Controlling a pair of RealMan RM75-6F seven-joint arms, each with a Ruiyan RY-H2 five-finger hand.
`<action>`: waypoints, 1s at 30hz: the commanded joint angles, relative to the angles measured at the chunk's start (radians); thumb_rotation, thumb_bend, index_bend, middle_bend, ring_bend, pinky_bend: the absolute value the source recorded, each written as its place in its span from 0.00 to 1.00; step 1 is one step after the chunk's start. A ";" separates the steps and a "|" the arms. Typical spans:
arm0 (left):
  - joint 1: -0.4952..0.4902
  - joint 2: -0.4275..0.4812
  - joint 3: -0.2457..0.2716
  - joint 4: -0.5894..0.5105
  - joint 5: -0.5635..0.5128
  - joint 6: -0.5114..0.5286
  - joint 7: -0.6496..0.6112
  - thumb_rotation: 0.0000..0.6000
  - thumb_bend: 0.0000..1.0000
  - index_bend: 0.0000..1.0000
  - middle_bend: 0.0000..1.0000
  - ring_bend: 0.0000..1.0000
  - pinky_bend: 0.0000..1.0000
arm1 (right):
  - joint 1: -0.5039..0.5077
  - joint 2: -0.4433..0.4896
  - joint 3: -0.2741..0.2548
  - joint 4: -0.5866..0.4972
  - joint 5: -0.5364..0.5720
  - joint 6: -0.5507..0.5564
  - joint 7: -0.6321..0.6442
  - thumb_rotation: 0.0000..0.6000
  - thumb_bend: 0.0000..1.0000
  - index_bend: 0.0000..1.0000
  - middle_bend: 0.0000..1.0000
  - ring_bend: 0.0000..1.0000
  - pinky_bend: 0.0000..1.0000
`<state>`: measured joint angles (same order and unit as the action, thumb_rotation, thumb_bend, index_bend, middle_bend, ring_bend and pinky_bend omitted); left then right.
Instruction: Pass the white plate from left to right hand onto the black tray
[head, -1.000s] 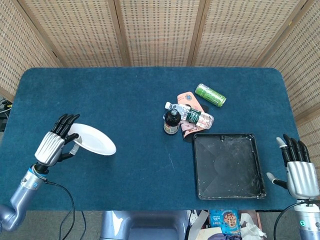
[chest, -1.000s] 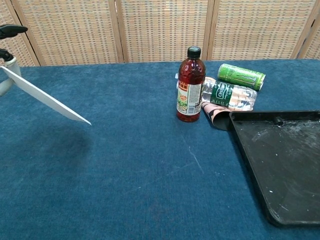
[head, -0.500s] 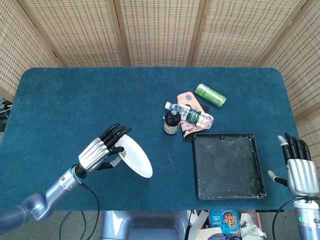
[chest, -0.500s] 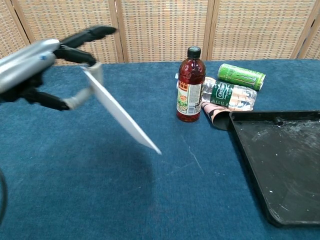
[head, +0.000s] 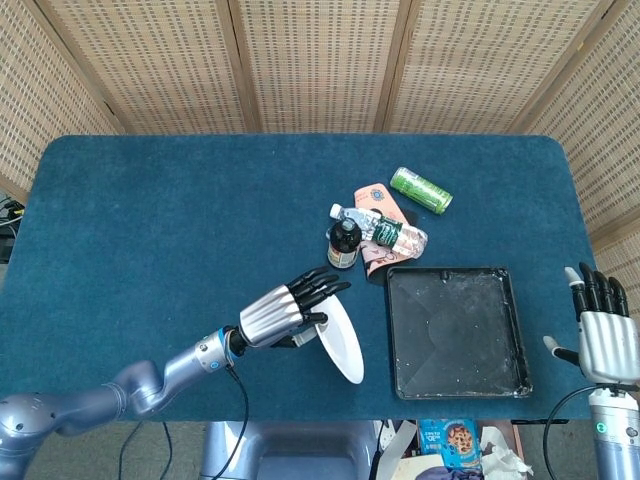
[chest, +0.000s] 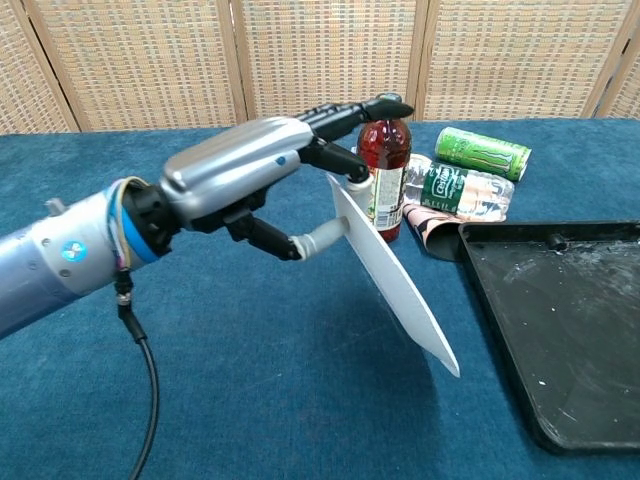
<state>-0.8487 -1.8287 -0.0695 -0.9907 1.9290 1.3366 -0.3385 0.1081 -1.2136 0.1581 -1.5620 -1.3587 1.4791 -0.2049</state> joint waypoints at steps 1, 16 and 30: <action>-0.034 -0.061 0.023 0.110 -0.003 -0.018 -0.053 1.00 0.01 0.35 0.00 0.00 0.00 | 0.000 0.001 0.002 0.001 0.004 -0.001 0.003 1.00 0.00 0.00 0.00 0.00 0.00; -0.015 0.298 0.140 -0.278 -0.162 -0.330 0.069 1.00 0.00 0.00 0.00 0.00 0.00 | 0.005 0.002 -0.023 -0.014 -0.031 -0.004 -0.019 1.00 0.00 0.00 0.00 0.00 0.00; 0.086 0.500 0.190 -0.312 -0.212 -0.235 0.046 1.00 0.00 0.00 0.00 0.00 0.00 | 0.028 -0.002 -0.064 -0.020 -0.094 -0.034 -0.075 1.00 0.00 0.00 0.00 0.00 0.00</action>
<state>-0.7779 -1.3465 0.1251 -1.3060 1.7335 1.0881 -0.2928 0.1284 -1.2191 0.1036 -1.5845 -1.4343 1.4546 -0.2761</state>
